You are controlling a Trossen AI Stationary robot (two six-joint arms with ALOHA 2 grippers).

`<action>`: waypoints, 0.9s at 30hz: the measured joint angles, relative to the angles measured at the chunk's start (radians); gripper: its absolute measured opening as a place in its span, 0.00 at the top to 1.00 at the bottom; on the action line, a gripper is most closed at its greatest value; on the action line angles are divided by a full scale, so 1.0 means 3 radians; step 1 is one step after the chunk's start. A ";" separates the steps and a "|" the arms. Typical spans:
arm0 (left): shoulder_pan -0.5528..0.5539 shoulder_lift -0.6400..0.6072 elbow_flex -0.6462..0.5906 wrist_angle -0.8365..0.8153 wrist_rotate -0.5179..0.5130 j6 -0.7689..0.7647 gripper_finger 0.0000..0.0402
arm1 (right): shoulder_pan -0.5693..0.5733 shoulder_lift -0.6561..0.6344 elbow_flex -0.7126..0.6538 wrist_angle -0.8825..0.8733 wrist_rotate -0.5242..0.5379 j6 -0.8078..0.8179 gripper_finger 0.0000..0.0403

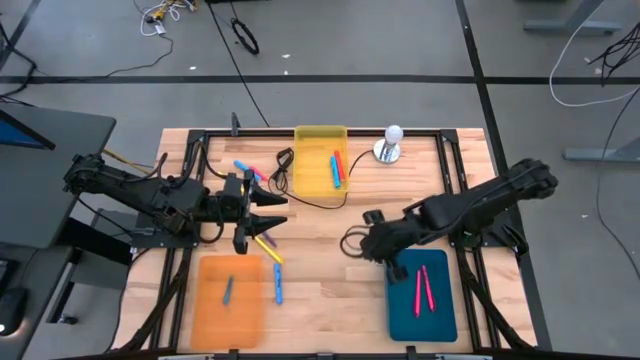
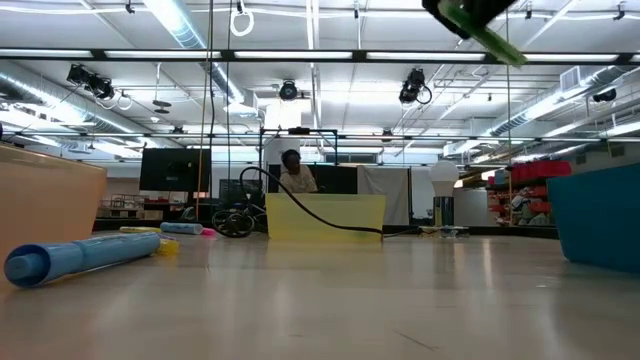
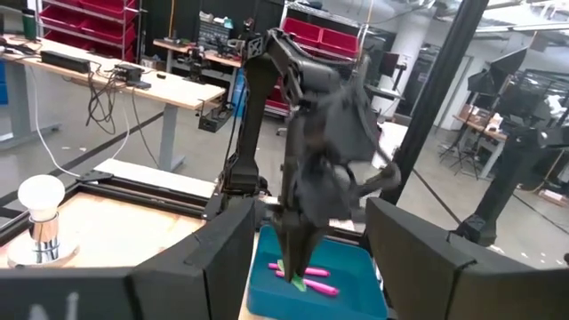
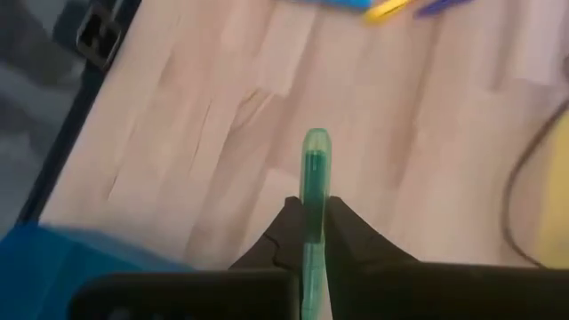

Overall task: Pick & Place Markers
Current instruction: Put the green pen into the orange bin

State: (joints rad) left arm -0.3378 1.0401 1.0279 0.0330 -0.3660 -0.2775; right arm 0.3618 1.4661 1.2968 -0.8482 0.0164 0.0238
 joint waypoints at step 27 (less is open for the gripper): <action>0.0004 0.0002 0.0055 0.0003 -0.0087 0.0130 0.45 | -0.0268 -0.0319 0.0336 0.1477 0.0274 0.0097 0.97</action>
State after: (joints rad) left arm -0.3367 1.0409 1.0444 0.0340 -0.3920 -0.2384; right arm 0.2814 1.3705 1.3978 -0.4051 0.0987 0.0528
